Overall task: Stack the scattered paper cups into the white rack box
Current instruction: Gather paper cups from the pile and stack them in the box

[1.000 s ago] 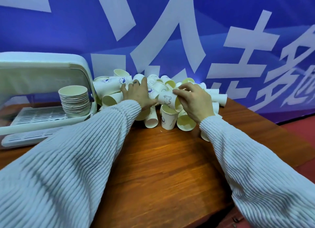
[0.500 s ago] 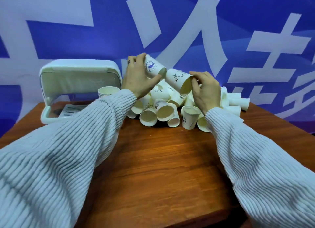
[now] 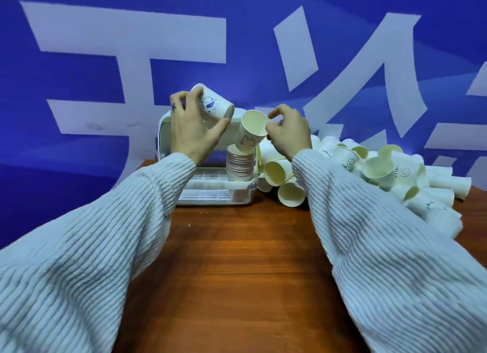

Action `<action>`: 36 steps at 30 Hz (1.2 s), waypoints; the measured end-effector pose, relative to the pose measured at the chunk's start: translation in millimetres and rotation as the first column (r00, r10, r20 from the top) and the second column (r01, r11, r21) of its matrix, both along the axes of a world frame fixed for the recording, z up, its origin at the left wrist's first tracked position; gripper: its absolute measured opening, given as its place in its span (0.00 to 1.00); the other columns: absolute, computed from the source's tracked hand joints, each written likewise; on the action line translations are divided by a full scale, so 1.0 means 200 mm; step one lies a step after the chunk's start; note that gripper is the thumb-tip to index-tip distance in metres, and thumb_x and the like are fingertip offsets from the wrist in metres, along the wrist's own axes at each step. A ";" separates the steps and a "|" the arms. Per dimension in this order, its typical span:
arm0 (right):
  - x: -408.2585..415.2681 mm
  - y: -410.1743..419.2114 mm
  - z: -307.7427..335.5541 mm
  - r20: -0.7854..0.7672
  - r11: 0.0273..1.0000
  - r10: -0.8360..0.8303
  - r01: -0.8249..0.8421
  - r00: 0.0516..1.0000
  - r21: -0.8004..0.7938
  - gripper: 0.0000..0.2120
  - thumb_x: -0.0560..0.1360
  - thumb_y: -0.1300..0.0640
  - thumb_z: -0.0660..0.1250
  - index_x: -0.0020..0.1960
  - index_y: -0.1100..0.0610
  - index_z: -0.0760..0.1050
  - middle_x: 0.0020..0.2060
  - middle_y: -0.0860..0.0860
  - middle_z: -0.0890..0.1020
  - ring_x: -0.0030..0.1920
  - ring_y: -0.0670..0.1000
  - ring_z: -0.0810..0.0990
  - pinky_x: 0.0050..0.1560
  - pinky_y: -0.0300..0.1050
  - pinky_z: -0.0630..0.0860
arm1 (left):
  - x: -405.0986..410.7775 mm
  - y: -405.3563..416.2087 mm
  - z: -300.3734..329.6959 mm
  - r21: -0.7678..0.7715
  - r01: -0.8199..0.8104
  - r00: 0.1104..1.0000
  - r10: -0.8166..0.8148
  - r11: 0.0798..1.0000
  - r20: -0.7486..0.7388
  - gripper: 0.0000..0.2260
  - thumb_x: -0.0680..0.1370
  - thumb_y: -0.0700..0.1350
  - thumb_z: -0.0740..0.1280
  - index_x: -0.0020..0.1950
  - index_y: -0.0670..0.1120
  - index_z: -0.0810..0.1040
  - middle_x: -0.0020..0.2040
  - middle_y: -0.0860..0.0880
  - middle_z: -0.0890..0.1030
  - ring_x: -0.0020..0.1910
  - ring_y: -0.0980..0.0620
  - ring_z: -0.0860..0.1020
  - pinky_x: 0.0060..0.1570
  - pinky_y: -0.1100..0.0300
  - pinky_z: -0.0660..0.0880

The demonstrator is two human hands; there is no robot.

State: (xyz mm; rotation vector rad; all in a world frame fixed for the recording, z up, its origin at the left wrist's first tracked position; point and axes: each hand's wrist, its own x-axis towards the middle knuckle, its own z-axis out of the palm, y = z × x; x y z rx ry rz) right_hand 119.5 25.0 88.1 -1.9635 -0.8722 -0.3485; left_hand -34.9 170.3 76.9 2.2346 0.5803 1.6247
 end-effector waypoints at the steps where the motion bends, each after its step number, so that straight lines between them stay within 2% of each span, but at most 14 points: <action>1: -0.01 0.03 0.00 0.013 0.999 -0.008 0.009 1.000 -0.033 0.10 0.74 0.54 0.64 0.54 0.48 0.79 0.41 0.50 0.86 0.47 0.56 0.83 0.52 0.52 0.81 | -0.01 0.03 -0.01 -0.001 0.004 1.000 -0.004 1.000 -0.002 0.34 0.72 0.64 0.74 0.70 0.49 0.69 0.63 0.45 0.67 0.62 0.48 0.71 0.62 0.54 0.73; 3: -0.01 0.09 0.00 0.035 0.994 -0.027 0.031 0.999 -0.109 0.10 0.74 0.55 0.65 0.53 0.50 0.81 0.45 0.53 0.87 0.50 0.57 0.82 0.52 0.50 0.79 | -0.03 0.06 -0.04 -0.006 0.012 1.000 -0.012 1.000 -0.009 0.34 0.71 0.63 0.75 0.70 0.49 0.68 0.64 0.45 0.67 0.62 0.48 0.71 0.63 0.51 0.73; 6: -0.02 0.17 -0.02 0.057 0.965 -0.035 0.048 0.998 -0.259 0.08 0.75 0.59 0.67 0.51 0.53 0.83 0.47 0.54 0.85 0.50 0.58 0.82 0.49 0.48 0.77 | -0.04 0.08 -0.06 -0.003 0.012 0.999 -0.013 1.000 -0.030 0.34 0.71 0.67 0.73 0.70 0.51 0.69 0.64 0.46 0.68 0.61 0.50 0.71 0.60 0.54 0.74; 9: -0.03 0.23 -0.09 0.109 0.914 -0.027 0.068 0.994 -0.400 0.07 0.75 0.61 0.67 0.50 0.54 0.83 0.49 0.55 0.85 0.52 0.59 0.82 0.49 0.48 0.77 | -0.05 0.09 -0.08 0.037 0.076 0.996 -0.074 0.996 -0.055 0.28 0.72 0.63 0.75 0.67 0.53 0.74 0.63 0.48 0.67 0.60 0.50 0.72 0.60 0.52 0.75; 12: -0.01 0.24 -0.12 0.070 0.897 0.016 0.017 0.997 -0.441 0.08 0.78 0.58 0.67 0.53 0.53 0.84 0.50 0.54 0.86 0.52 0.57 0.82 0.49 0.46 0.74 | -0.03 0.09 -0.11 0.074 0.136 0.983 -0.125 0.988 -0.136 0.25 0.71 0.60 0.76 0.65 0.54 0.76 0.65 0.47 0.67 0.63 0.48 0.72 0.60 0.52 0.75; 15: 0.02 0.21 -0.11 -0.041 0.920 0.043 -0.055 0.998 -0.387 0.13 0.80 0.46 0.66 0.58 0.50 0.84 0.47 0.50 0.84 0.50 0.54 0.81 0.50 0.46 0.73 | 0.03 0.09 -0.12 0.104 0.164 0.966 -0.138 0.981 -0.221 0.25 0.71 0.57 0.78 0.65 0.54 0.76 0.67 0.47 0.67 0.66 0.47 0.70 0.63 0.51 0.74; 17: 0.03 0.17 -0.13 -0.066 0.962 0.032 -0.049 0.997 -0.270 0.17 0.78 0.40 0.64 0.58 0.48 0.82 0.51 0.48 0.85 0.53 0.53 0.82 0.55 0.50 0.78 | 0.08 0.08 -0.10 0.124 0.183 0.951 -0.143 0.975 -0.275 0.25 0.72 0.55 0.78 0.66 0.54 0.75 0.68 0.47 0.66 0.67 0.46 0.68 0.64 0.52 0.72; 20: 0.04 0.10 -0.17 -0.071 0.990 0.038 -0.047 0.997 -0.132 0.15 0.78 0.40 0.64 0.57 0.47 0.82 0.54 0.46 0.86 0.54 0.51 0.82 0.58 0.52 0.78 | 0.15 0.06 -0.07 0.200 0.219 0.893 -0.113 0.955 -0.436 0.24 0.72 0.53 0.76 0.65 0.52 0.74 0.69 0.45 0.64 0.68 0.44 0.65 0.68 0.47 0.70; 22: 0.06 0.05 -0.19 -0.054 0.995 0.026 -0.031 0.998 -0.100 0.14 0.79 0.41 0.64 0.55 0.47 0.81 0.54 0.46 0.85 0.54 0.51 0.82 0.58 0.52 0.78 | 0.17 0.05 -0.09 0.229 0.259 0.824 -0.090 0.938 -0.560 0.24 0.72 0.56 0.73 0.65 0.53 0.74 0.70 0.45 0.64 0.68 0.43 0.64 0.68 0.44 0.68; 25: 0.10 -0.01 -0.21 -0.065 0.998 0.017 -0.020 0.998 -0.060 0.14 0.79 0.42 0.64 0.56 0.48 0.81 0.53 0.46 0.85 0.53 0.52 0.81 0.59 0.54 0.78 | 0.18 0.04 -0.15 0.246 0.282 0.747 -0.051 0.927 -0.663 0.25 0.73 0.64 0.63 0.66 0.53 0.75 0.68 0.47 0.70 0.66 0.42 0.66 0.65 0.44 0.68; 28: 0.14 -0.07 -0.22 -0.074 1.000 -0.009 0.007 0.997 -0.029 0.13 0.79 0.42 0.64 0.57 0.47 0.80 0.50 0.46 0.85 0.52 0.51 0.81 0.58 0.52 0.78 | 0.19 0.02 -0.18 0.247 0.262 0.771 -0.049 0.933 -0.634 0.21 0.77 0.62 0.58 0.63 0.53 0.77 0.62 0.49 0.77 0.62 0.43 0.69 0.62 0.45 0.70; 31: 0.18 -0.12 -0.22 -0.086 0.998 -0.069 0.069 0.994 0.000 0.12 0.79 0.42 0.63 0.55 0.46 0.80 0.45 0.46 0.84 0.50 0.53 0.82 0.55 0.51 0.78 | 0.20 0.02 -0.18 0.224 0.244 0.786 -0.058 0.944 -0.615 0.16 0.80 0.59 0.59 0.60 0.52 0.77 0.58 0.50 0.80 0.59 0.44 0.71 0.61 0.44 0.70; 34: 0.21 -0.14 -0.22 -0.065 0.993 -0.108 0.105 0.992 -0.058 0.10 0.78 0.43 0.62 0.53 0.45 0.80 0.45 0.47 0.85 0.50 0.54 0.82 0.55 0.52 0.79 | 0.19 0.02 -0.18 0.304 0.201 0.783 0.034 0.931 -0.621 0.12 0.82 0.56 0.59 0.59 0.52 0.75 0.57 0.50 0.81 0.57 0.45 0.73 0.63 0.45 0.68; 36: 0.21 -0.15 -0.22 -0.005 0.987 -0.108 0.107 0.994 -0.117 0.08 0.78 0.46 0.62 0.50 0.44 0.79 0.46 0.46 0.84 0.51 0.54 0.81 0.54 0.52 0.79 | 0.20 0.02 -0.19 0.348 0.176 0.819 0.060 0.921 -0.571 0.10 0.82 0.52 0.57 0.61 0.52 0.73 0.54 0.50 0.81 0.55 0.46 0.74 0.63 0.46 0.65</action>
